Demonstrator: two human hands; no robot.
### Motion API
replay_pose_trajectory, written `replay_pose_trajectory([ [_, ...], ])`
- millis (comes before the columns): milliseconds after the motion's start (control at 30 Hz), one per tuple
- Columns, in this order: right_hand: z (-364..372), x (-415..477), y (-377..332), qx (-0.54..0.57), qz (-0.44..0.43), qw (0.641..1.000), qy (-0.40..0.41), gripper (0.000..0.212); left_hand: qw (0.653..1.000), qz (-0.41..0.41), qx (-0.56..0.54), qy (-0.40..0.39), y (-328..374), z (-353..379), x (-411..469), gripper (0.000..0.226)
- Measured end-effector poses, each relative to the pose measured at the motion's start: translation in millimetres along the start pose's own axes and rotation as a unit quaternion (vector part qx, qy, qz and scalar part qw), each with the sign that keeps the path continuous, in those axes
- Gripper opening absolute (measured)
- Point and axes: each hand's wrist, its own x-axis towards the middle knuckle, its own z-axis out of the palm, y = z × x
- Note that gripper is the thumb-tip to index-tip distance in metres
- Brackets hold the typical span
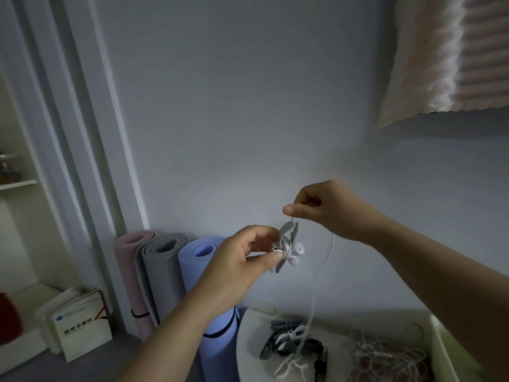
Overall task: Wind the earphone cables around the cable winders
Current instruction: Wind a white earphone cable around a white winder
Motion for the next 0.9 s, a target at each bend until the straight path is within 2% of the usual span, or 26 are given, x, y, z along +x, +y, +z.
replay_pose_trajectory([
  [100, 12.5, -5.7, 11.4, 0.090, 0.049, 0.994, -0.026, 0.032, 0.997, 0.018, -0.072, -0.010, 6.8, 0.4, 1.6, 0.020],
  [200, 33.7, -16.9, 15.1, 0.200, 0.100, 0.974, -0.046, 0.036, 0.976, -0.009, -0.215, 0.017, 12.3, 4.7, 5.5, 0.029],
  [267, 43.5, -22.0, 13.5, 0.196, 0.108, 0.974, -0.036, 0.038, 0.950, -0.038, -0.306, 0.050, 13.6, 8.6, 9.0, 0.034],
  [333, 48.9, -24.0, 11.1, 0.107, 0.075, 0.991, -0.039, 0.036, 0.932, -0.055, -0.347, 0.086, 12.1, 8.0, 11.5, 0.027],
  [400, 51.2, -25.3, 8.7, 0.035, 0.040, 0.997, -0.052, 0.033, 0.927, -0.067, -0.350, 0.116, 8.6, 6.3, 14.4, 0.022],
  [533, 50.7, -27.4, 5.8, -0.042, -0.011, 0.995, -0.085, 0.029, 0.922, -0.088, -0.338, 0.168, 5.3, 3.7, 16.8, 0.023],
  [700, 40.6, -26.5, -5.1, -0.169, -0.091, 0.978, -0.079, 0.026, 0.955, -0.083, -0.208, 0.197, -6.3, 7.1, 14.2, 0.008],
  [800, 27.6, -21.1, -16.7, -0.210, -0.124, 0.967, -0.075, 0.023, 0.970, -0.097, -0.128, 0.180, -13.2, 8.6, 12.1, 0.015],
  [900, 11.3, -11.5, -17.1, -0.214, -0.134, 0.966, -0.057, 0.019, 0.982, -0.095, -0.094, 0.131, -13.8, 8.9, 7.3, 0.016],
])
